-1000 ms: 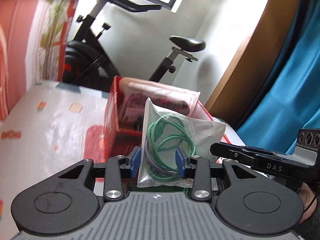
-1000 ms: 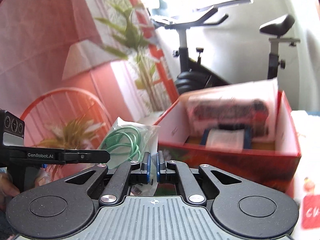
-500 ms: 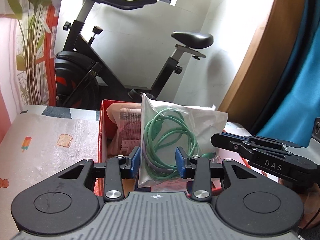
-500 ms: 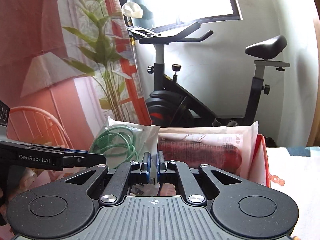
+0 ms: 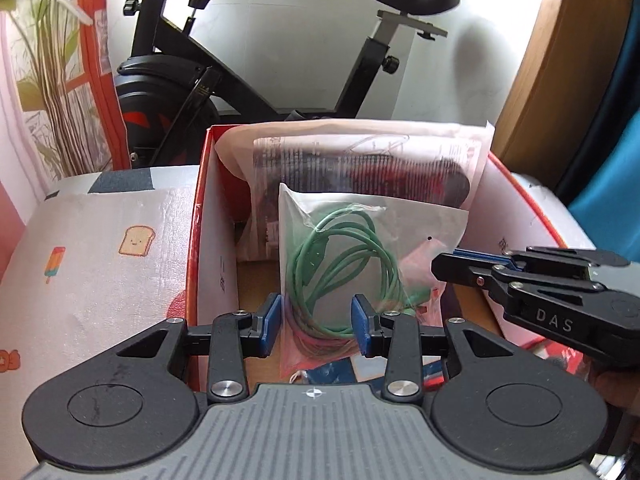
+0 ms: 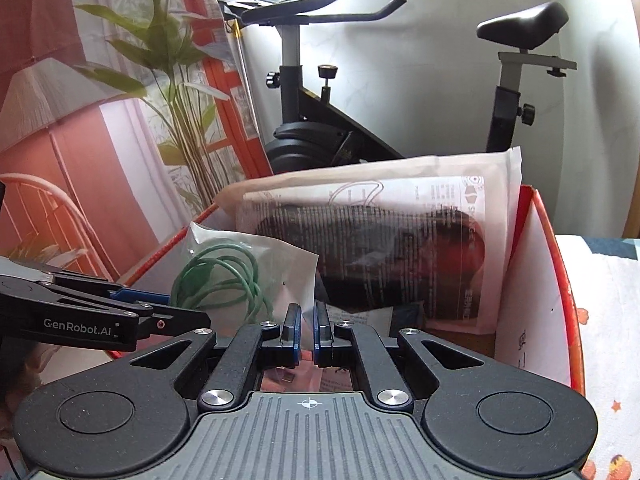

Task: Organize soft objects
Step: 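Lower the cable bag into the box and open the left tool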

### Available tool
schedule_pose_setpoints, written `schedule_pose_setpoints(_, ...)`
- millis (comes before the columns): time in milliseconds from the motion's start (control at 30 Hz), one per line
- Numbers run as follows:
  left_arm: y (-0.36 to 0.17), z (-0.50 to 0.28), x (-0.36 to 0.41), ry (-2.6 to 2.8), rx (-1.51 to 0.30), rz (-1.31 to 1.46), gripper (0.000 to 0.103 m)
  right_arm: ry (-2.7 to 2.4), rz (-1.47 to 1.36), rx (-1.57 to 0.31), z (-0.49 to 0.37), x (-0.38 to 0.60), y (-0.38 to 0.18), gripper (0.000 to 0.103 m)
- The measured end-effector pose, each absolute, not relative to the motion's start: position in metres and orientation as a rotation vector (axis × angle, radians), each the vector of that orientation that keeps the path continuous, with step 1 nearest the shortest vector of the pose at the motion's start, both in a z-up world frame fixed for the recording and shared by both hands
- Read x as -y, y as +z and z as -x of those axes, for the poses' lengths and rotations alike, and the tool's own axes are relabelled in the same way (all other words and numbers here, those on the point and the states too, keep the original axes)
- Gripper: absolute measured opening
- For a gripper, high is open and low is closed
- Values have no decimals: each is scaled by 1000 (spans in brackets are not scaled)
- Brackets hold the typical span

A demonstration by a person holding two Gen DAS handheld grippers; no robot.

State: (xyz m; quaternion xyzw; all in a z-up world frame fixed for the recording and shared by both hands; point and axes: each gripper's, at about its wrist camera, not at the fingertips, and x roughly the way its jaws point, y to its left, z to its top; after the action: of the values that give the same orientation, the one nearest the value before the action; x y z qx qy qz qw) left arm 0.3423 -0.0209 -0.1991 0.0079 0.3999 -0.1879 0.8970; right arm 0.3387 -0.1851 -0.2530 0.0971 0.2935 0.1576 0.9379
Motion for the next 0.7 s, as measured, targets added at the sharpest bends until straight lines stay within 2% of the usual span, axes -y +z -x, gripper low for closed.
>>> schedule_pose_setpoints(333, -200, -338, 24, -359, -859, -126, 41, 288, -191, -691, -346, 182, -262, 8)
schedule_pose_setpoints(400, -198, -334, 23, -353, -850, -150, 42, 278, -183, -686, -344, 182, -260, 11)
schedule_pose_setpoints(467, -193, -330, 22, -359, -835, -150, 50, 276, -191, -664, -340, 185, -253, 13)
schedule_pose_setpoints(600, -179, -316, 20, -370, -774, -147, 61, 252, -161, -597, -322, 188, -235, 30)
schedule_pose_setpoints(667, -171, -306, 21, -369, -736, -144, 74, 232, -145, -558, -309, 192, -224, 44)
schedule_pose_setpoints(700, -167, -302, 20, -369, -722, -139, 78, 225, -143, -539, -303, 194, -220, 55)
